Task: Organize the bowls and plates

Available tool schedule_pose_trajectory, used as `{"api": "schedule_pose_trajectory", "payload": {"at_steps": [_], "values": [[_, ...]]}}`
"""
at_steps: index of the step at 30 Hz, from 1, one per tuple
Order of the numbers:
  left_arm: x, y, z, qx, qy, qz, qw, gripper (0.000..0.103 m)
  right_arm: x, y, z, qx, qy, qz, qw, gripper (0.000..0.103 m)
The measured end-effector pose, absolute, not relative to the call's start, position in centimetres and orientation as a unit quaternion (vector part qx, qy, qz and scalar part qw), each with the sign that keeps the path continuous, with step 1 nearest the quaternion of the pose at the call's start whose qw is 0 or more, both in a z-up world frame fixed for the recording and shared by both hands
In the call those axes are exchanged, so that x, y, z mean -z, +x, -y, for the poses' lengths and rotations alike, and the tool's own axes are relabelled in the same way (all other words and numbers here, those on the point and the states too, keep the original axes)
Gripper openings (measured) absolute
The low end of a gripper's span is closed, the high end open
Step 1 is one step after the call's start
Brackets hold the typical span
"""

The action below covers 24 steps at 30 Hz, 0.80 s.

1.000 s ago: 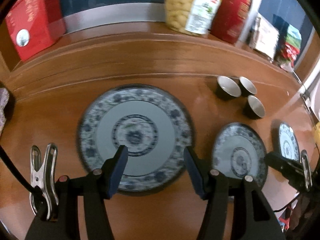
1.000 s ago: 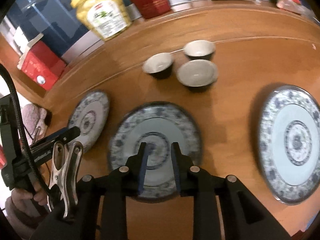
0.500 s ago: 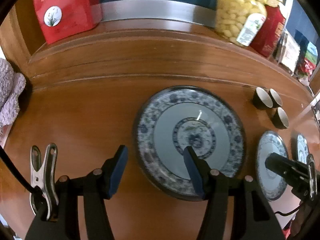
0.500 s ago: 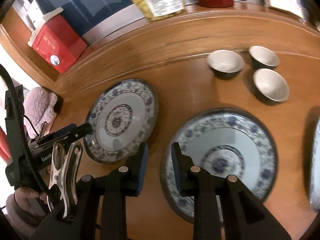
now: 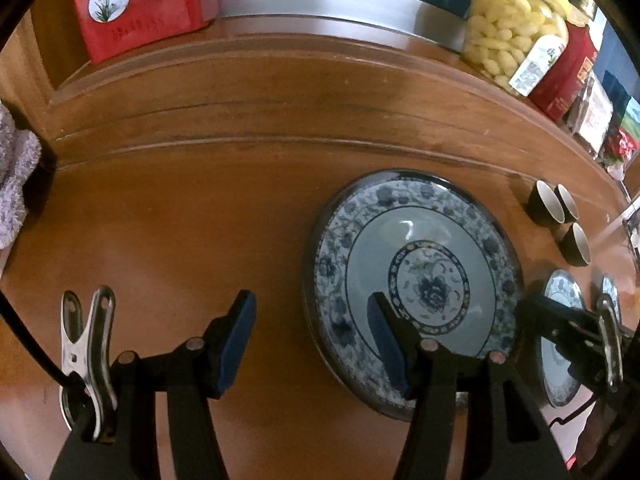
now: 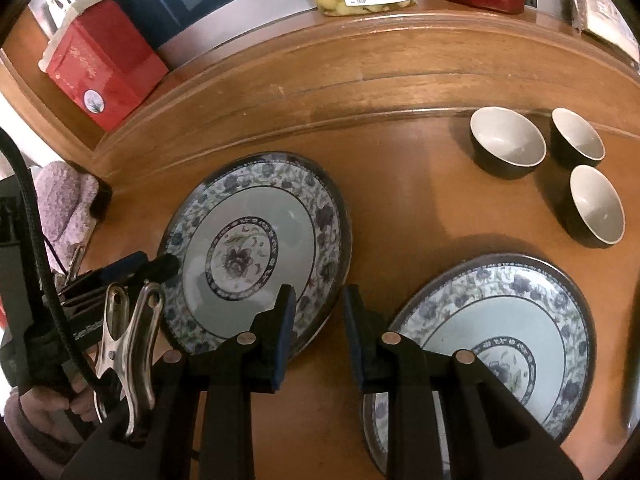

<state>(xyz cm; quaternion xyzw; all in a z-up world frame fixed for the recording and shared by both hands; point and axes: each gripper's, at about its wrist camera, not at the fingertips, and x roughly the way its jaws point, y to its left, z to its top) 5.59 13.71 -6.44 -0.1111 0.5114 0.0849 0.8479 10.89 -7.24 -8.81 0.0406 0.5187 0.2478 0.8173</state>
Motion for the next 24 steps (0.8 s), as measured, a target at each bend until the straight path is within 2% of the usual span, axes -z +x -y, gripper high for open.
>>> {"api": "schedule_pose_trajectory", "payload": {"at_steps": [9, 24], "values": [[7.7, 6.6, -14.0, -0.078, -0.122, -0.519, 0.842, 0.061, 9.9, 11.7, 6.3, -0.247, 0.032, -0.533, 0.809, 0.026], [7.9, 7.1, -12.9, -0.076, -0.101, -0.515, 0.848, 0.061, 10.0, 12.0, 5.2, -0.253, 0.032, -0.513, 0.820, 0.026]]}}
